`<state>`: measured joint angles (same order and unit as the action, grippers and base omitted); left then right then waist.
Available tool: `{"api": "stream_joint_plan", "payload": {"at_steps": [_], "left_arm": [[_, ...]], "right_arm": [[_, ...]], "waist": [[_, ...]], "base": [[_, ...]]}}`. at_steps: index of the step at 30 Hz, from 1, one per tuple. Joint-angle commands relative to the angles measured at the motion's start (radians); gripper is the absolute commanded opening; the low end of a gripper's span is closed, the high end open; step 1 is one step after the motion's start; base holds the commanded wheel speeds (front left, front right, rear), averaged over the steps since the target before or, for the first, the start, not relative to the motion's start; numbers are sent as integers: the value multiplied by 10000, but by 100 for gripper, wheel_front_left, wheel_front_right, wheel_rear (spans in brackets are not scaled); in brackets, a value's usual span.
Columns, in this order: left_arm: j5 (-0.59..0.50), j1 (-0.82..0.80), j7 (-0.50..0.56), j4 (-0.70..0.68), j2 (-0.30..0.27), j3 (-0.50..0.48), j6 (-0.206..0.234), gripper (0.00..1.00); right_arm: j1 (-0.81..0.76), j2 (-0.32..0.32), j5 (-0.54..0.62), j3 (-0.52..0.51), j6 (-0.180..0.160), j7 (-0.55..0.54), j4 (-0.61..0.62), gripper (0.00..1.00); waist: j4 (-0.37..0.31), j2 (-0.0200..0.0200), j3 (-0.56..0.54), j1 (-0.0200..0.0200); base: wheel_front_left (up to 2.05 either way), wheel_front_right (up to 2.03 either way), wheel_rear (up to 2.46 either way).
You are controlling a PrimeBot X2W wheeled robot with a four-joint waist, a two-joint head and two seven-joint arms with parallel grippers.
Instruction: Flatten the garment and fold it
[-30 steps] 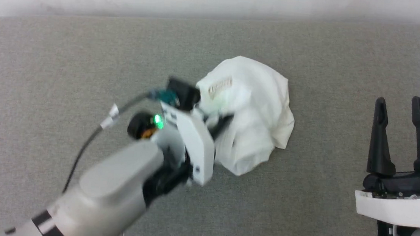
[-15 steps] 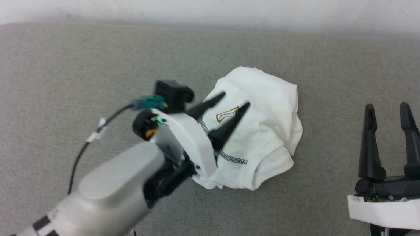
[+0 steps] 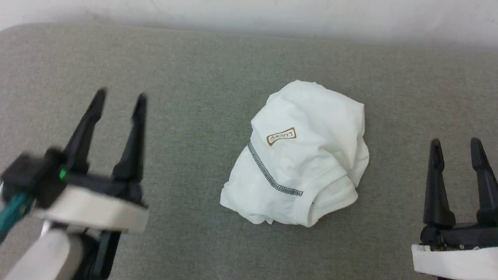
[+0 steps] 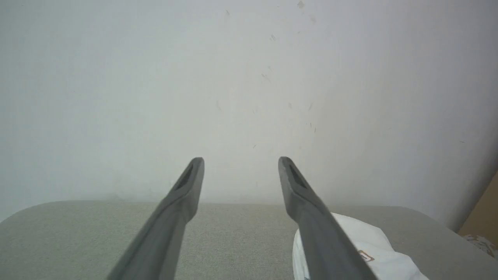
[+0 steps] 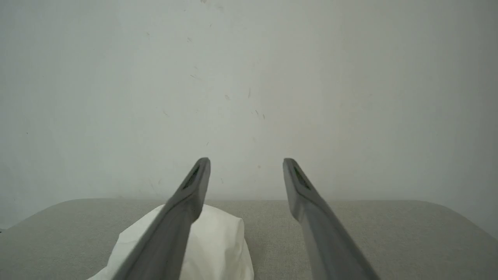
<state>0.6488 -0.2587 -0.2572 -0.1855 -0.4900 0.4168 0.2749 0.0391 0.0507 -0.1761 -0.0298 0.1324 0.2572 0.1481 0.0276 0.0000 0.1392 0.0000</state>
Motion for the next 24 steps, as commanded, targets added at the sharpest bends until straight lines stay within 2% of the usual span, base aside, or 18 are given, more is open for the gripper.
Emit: {"api": "stream_joint_plan", "payload": {"at_steps": [1,4,7,14,18,24], "left_arm": [[-436,670,-42,-265,226,-407,-50,100],[-1226,2059,-43,-670,968,-1552,-510,100],[-1636,2947,-43,-603,1808,-2400,-1199,100],[-2432,3242,-44,-158,3379,-3485,-2812,100],[-2776,2999,-44,89,3855,-3911,-3449,100],[-3005,2675,-45,403,4206,-4074,-3886,100]], "right_arm": [[-174,-5,-9,-27,-17,45,-47,100],[-288,-5,36,-59,-17,45,-188,100],[-359,-5,41,-152,-17,45,-344,100],[264,-5,347,-312,-17,-254,-712,100],[1323,-5,756,-368,-17,-1345,-787,100],[2474,87,1260,-543,-17,-4105,-1468,100]], "waist": [[126,0,144,0],[252,0,250,0],[416,0,279,0],[742,0,430,0],[770,0,684,0],[890,0,1214,0]], "base": [[0,0,0],[0,0,0],[0,0,0],[0,0,0],[0,0,0],[0,0,0]]}}
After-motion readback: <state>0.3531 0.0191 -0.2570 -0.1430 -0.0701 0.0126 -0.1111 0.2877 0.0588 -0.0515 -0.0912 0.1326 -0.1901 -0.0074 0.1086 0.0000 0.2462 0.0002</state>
